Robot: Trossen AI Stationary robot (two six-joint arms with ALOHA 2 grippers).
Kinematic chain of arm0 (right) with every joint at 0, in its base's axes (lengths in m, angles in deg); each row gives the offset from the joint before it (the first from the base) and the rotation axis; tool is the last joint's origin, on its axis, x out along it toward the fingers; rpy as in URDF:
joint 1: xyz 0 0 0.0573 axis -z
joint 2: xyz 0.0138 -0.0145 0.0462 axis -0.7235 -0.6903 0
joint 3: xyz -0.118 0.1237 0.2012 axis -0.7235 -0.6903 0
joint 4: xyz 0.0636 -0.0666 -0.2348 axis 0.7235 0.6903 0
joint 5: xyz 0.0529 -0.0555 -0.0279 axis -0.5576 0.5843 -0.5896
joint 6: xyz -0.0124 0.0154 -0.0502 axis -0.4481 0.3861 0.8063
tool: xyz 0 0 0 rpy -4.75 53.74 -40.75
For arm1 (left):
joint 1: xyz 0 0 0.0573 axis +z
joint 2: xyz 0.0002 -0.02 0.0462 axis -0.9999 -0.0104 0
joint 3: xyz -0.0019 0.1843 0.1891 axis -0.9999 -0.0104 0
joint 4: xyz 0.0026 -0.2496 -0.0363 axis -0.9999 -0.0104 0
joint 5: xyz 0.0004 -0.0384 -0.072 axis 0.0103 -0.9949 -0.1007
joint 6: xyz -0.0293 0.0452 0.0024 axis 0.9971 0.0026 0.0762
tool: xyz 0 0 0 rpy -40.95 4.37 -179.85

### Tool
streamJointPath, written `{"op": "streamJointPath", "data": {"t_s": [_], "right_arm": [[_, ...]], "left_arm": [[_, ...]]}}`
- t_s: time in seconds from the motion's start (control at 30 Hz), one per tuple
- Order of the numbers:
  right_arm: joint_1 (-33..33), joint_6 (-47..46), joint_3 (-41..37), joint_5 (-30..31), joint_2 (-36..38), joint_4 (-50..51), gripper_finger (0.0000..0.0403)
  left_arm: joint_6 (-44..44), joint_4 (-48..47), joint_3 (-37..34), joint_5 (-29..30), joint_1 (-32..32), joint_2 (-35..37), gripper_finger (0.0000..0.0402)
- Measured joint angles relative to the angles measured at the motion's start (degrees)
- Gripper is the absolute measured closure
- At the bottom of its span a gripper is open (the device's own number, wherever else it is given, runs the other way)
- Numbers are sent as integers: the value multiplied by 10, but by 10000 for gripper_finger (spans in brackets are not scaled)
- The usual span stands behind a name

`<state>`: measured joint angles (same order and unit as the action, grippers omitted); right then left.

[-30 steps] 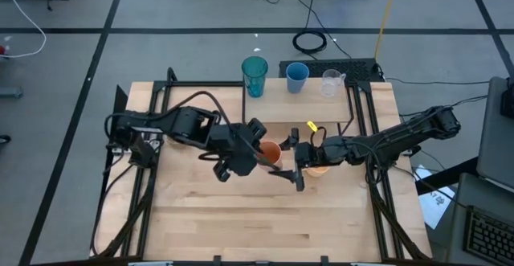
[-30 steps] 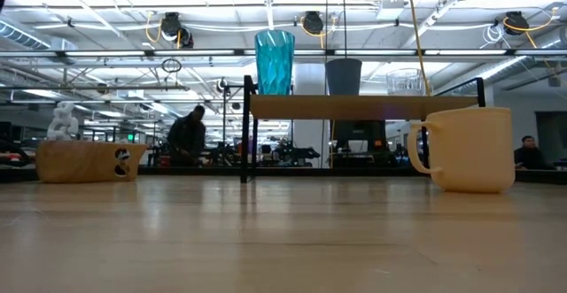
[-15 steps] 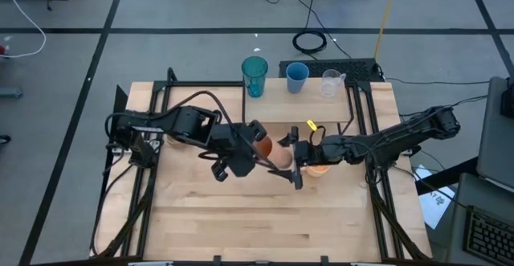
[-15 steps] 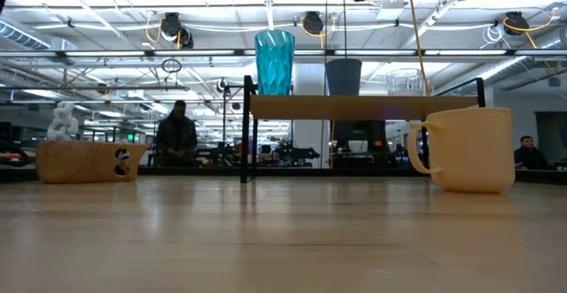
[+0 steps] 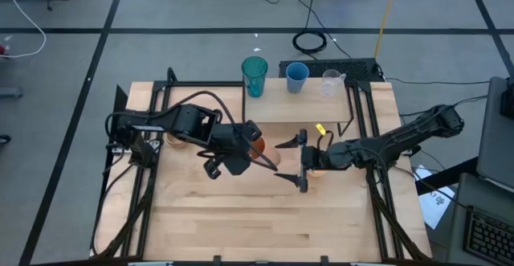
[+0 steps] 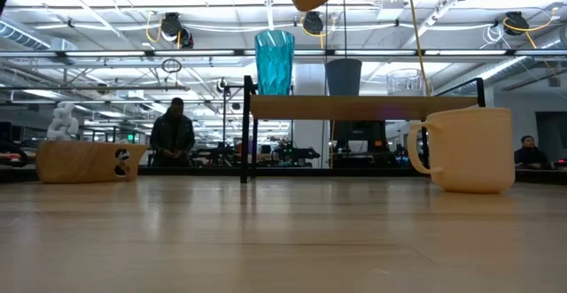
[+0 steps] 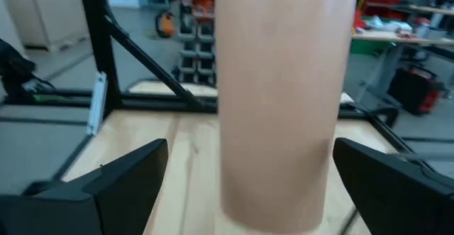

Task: Stack small to large cups/mugs on shelf
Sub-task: Put the orange cup on the shelf

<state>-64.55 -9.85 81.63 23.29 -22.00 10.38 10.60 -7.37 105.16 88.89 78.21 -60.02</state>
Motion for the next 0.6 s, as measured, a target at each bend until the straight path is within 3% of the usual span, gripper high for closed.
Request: {"op": "streamJointPath", "data": {"t_s": [0.43,0.6], "right_arm": [[-51,-13,0,145,-2,73,12],[-60,-9,-22,163,-2,51,12]], "left_arm": [[15,-31,0,13,57,0,400],[37,-24,0,13,88,0,400]]}}
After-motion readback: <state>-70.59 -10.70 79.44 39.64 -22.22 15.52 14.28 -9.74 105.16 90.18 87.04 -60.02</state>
